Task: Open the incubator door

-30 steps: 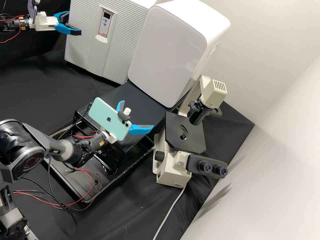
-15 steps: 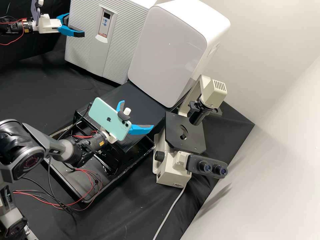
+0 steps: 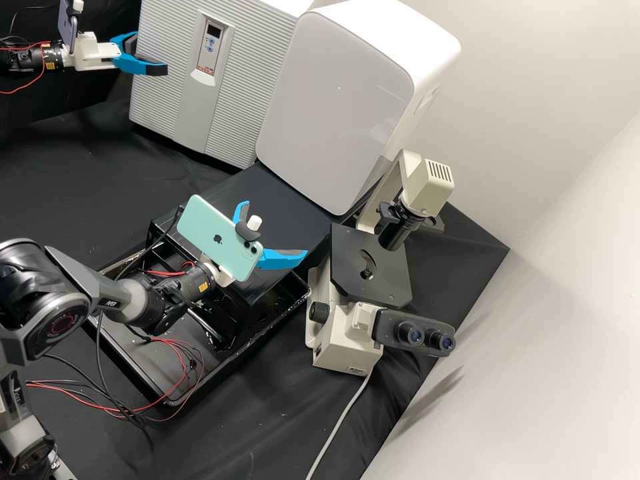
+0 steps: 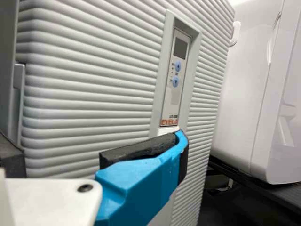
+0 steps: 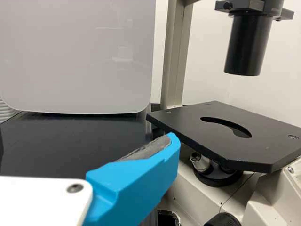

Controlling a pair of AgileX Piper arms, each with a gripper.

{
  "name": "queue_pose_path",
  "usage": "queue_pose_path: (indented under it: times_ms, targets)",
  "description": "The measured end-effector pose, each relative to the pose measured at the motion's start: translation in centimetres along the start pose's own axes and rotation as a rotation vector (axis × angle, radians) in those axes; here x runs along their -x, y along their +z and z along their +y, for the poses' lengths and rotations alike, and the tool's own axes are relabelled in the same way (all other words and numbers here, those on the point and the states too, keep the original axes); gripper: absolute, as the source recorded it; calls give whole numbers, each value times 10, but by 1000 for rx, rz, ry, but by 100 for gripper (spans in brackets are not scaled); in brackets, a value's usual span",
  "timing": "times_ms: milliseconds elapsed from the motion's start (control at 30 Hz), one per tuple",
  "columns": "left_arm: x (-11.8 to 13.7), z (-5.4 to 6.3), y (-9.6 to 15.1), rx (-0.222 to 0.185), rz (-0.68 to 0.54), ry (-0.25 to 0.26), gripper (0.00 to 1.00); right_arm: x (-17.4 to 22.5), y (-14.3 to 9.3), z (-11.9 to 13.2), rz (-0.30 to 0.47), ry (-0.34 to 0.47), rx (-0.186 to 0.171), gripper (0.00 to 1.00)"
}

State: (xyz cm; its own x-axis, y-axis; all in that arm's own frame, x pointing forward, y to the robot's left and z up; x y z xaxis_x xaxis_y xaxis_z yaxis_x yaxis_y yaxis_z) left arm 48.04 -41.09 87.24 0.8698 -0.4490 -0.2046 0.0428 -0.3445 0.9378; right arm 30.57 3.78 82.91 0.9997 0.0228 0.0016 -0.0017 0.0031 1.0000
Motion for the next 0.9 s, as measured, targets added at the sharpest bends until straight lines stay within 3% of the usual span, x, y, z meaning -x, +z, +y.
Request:
queue_pose_path:
  times_ms: [567, 600, 900]
  targets:
    - [8, -2, 20, -6, 0, -10, 100, 0, 0, 0, 0, 0, 0, 100]
    - [8, -2, 20, -5, 0, -9, 0, 0, 0, 0, 0, 0, 0, 100]
    - [10, -1, 25, -24, 3, -8, 0, 0, 0, 0, 0, 0, 0, 100]
